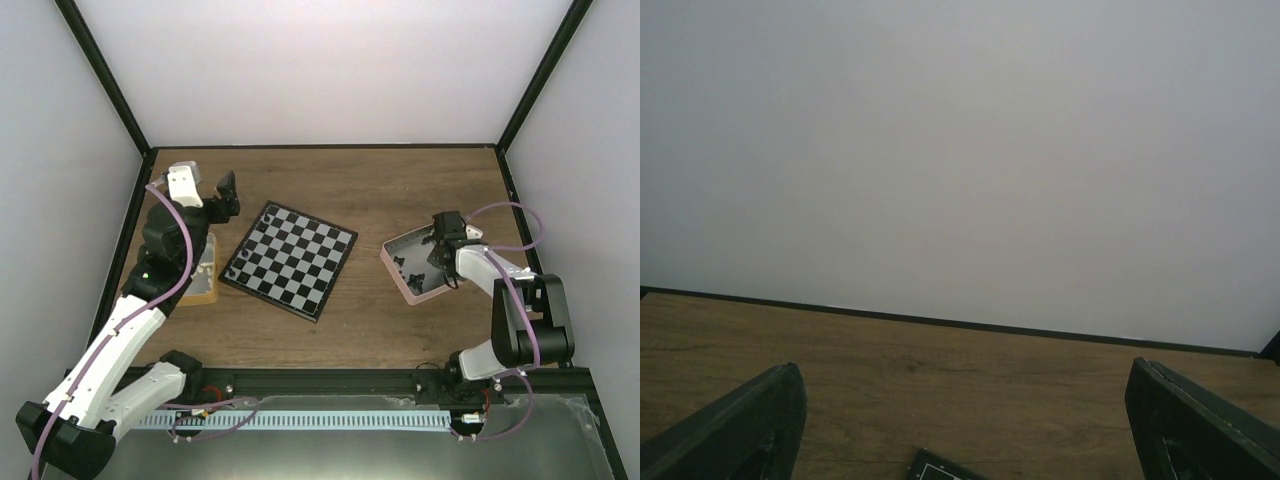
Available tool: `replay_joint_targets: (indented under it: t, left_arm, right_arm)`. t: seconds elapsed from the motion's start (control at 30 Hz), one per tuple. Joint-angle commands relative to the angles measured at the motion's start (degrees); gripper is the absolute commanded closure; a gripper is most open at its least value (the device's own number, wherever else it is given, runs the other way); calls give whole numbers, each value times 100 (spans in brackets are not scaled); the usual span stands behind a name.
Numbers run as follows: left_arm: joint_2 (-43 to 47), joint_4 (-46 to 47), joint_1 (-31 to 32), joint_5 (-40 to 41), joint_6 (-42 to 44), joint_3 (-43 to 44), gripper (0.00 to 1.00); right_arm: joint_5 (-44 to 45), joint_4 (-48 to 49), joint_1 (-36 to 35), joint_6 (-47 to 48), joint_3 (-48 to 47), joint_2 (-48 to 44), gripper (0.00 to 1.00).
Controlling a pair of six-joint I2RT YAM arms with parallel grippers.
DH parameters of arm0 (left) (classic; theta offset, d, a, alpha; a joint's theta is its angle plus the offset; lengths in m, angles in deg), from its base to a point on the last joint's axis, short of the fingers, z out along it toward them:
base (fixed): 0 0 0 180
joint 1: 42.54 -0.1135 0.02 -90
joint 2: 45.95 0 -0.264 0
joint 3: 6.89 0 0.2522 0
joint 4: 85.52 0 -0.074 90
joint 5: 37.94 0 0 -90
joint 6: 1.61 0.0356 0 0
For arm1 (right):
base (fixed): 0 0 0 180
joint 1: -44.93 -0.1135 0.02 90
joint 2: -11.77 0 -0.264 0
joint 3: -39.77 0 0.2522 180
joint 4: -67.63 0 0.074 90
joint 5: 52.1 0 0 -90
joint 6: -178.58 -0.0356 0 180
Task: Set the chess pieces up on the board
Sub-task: Pick up the chess piece from the storage box.
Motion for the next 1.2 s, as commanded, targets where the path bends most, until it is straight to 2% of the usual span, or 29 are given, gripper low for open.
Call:
replay_joint_targets:
  t: [0.0, 0.1, 0.3, 0.73, 1.0, 1.17]
  left_arm:
    - [13, 4, -26, -25, 49, 25, 11]
    - [41, 17, -28, -31, 47, 27, 11]
    - [42, 8, -28, -40, 38, 26, 11]
    - [41, 7, -27, -30, 48, 23, 11]
    - [23, 35, -26, -53, 48, 30, 11]
    - [18, 54, -26, -57, 47, 17, 11]
  right_arm:
    - [214, -52, 69, -228, 24, 62, 71]
    - [208, 18, 69, -216, 55, 32, 72]
    - [209, 73, 73, -233, 38, 114, 79]
    - [255, 156, 77, -233, -89, 227, 83]
    - [323, 163, 76, -116, -180, 163, 98]
    - [179, 78, 41, 156, -355, -222, 99]
